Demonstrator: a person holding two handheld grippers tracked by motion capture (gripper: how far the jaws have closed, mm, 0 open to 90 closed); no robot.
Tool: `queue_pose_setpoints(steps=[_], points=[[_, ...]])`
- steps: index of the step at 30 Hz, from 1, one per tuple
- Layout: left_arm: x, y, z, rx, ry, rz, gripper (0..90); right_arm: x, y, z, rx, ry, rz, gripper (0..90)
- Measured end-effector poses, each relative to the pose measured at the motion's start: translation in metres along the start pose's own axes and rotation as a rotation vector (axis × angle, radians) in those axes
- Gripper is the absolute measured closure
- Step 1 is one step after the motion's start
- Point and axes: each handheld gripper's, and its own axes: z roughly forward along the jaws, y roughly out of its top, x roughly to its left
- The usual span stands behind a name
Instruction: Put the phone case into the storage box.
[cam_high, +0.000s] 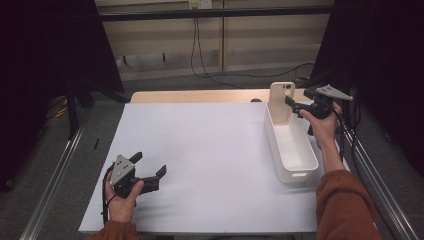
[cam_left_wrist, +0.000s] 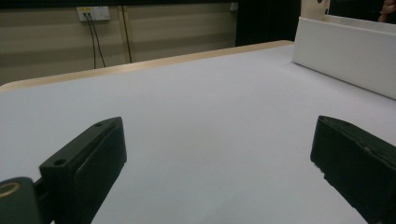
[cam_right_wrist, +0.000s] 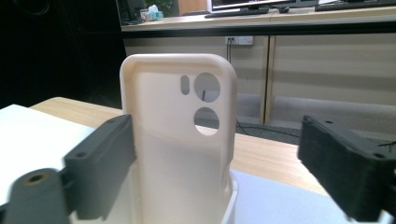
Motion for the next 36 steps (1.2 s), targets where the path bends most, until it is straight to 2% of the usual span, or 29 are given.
queue_pose_setpoints(steps=[7,13,17,19,23,32,36], points=[[-0.001,0.000,-0.003,-0.001,-0.004,0.011,3.5,0.003,0.003,-0.004,-0.006,-0.002,0.021,0.9],[0.000,0.000,-0.004,-0.010,0.002,0.002,3.4,0.008,0.004,-0.004,-0.005,0.004,0.011,0.1],[0.000,0.000,-0.005,-0.011,0.001,0.003,3.4,0.011,0.006,-0.005,0.003,-0.007,-0.018,0.8],[0.000,0.000,-0.005,-0.010,0.001,-0.001,3.3,0.012,0.004,-0.008,-0.019,-0.006,-0.011,0.0],[0.000,-0.001,-0.007,-0.020,0.005,-0.008,3.3,0.012,0.002,-0.014,-0.018,-0.019,-0.014,0.1],[0.002,-0.001,-0.008,-0.024,0.022,-0.022,2.9,0.015,0.008,-0.032,-0.019,-0.052,-0.047,0.5],[0.002,-0.001,-0.009,-0.030,0.029,-0.021,2.7,0.019,0.011,-0.039,-0.026,-0.046,-0.059,0.3]])
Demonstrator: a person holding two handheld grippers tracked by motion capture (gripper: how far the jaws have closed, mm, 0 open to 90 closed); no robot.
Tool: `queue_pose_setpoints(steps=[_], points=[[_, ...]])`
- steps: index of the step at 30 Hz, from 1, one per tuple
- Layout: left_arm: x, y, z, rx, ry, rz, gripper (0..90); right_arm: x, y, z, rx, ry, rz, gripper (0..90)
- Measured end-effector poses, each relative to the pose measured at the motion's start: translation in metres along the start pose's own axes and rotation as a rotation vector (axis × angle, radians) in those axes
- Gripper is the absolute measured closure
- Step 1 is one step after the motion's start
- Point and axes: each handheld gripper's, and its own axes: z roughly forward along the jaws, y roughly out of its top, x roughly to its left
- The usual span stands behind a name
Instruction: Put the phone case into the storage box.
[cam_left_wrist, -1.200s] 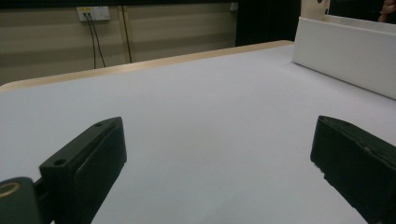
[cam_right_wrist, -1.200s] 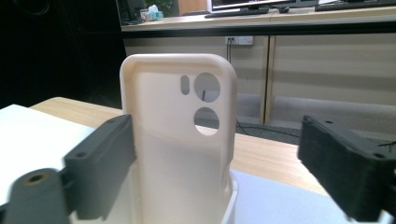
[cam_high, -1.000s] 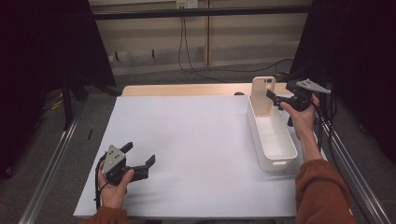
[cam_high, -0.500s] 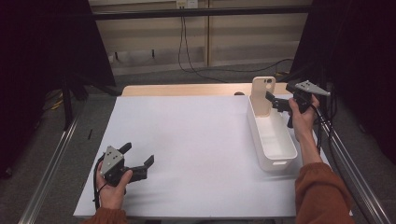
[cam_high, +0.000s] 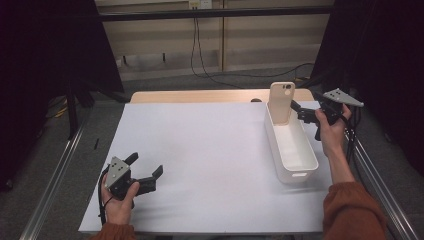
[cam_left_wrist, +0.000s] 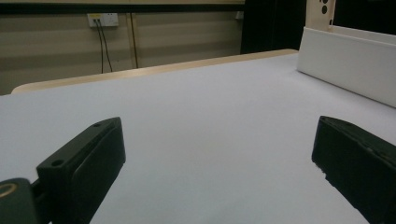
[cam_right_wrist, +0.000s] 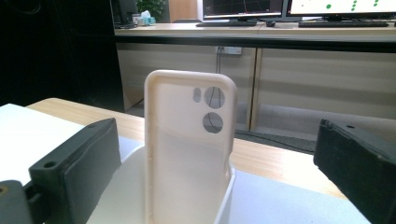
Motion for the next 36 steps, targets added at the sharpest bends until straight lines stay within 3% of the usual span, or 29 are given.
queue_pose_setpoints(steps=[10,16,36], points=[[0.001,0.000,-0.003,-0.015,-0.017,-0.016,2.7,0.013,0.000,-0.015,-0.010,0.025,-0.022,0.6],[0.002,0.001,-0.005,-0.021,-0.015,-0.012,2.7,0.020,-0.001,-0.022,-0.021,0.023,-0.011,0.6],[0.001,0.001,-0.011,-0.033,0.003,-0.017,2.6,0.019,-0.006,-0.066,-0.020,0.013,-0.013,0.2]])
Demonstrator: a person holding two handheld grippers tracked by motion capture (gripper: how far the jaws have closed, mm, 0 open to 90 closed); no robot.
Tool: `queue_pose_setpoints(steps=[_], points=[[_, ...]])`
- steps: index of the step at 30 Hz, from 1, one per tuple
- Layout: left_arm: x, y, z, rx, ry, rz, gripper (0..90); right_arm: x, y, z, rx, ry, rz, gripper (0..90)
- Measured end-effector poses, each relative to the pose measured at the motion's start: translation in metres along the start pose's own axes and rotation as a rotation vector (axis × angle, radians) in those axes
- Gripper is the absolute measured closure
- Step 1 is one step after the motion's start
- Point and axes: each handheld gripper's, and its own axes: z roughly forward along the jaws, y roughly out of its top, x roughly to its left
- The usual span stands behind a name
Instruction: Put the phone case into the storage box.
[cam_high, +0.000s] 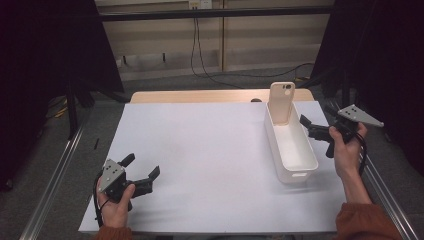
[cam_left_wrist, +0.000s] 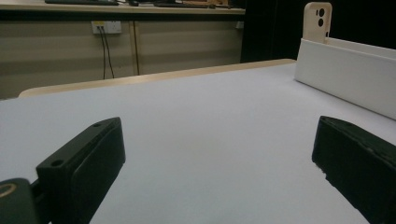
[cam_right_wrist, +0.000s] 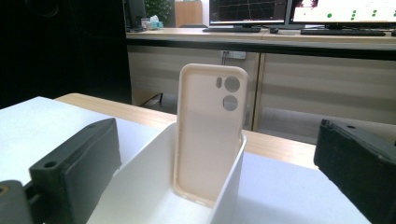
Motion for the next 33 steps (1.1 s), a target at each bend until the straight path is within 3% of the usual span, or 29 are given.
queue_pose_setpoints(steps=[22,33], points=[[-0.001,-0.001,-0.003,-0.001,0.006,0.005,2.6,0.021,-0.016,-0.044,-0.007,0.001,-0.002,0.3],[-0.001,-0.001,-0.005,-0.002,0.010,0.003,2.7,0.031,-0.025,-0.067,-0.016,-0.021,-0.005,0.2]])
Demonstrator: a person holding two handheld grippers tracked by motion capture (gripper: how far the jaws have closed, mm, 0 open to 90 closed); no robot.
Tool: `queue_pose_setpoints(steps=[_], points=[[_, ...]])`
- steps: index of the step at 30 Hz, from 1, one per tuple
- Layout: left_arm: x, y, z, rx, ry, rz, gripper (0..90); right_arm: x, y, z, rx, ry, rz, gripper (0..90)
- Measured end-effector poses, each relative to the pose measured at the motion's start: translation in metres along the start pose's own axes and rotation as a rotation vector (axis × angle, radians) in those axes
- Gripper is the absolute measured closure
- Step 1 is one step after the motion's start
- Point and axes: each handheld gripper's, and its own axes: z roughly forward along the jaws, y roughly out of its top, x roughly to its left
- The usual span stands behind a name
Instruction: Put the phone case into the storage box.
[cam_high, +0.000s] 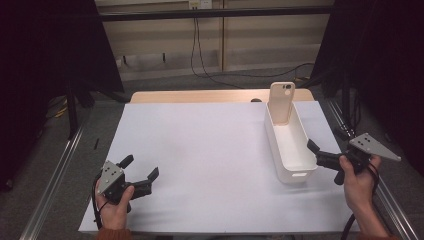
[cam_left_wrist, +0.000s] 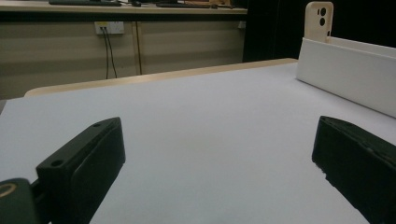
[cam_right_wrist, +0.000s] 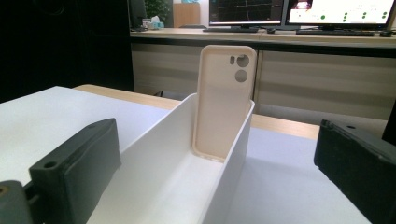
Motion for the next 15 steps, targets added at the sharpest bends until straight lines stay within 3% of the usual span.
queue_pose_setpoints(steps=[15], points=[[-0.002,-0.001,-0.007,0.008,0.003,0.006,2.6,0.015,-0.021,-0.034,0.001,-0.034,0.012,0.2]])
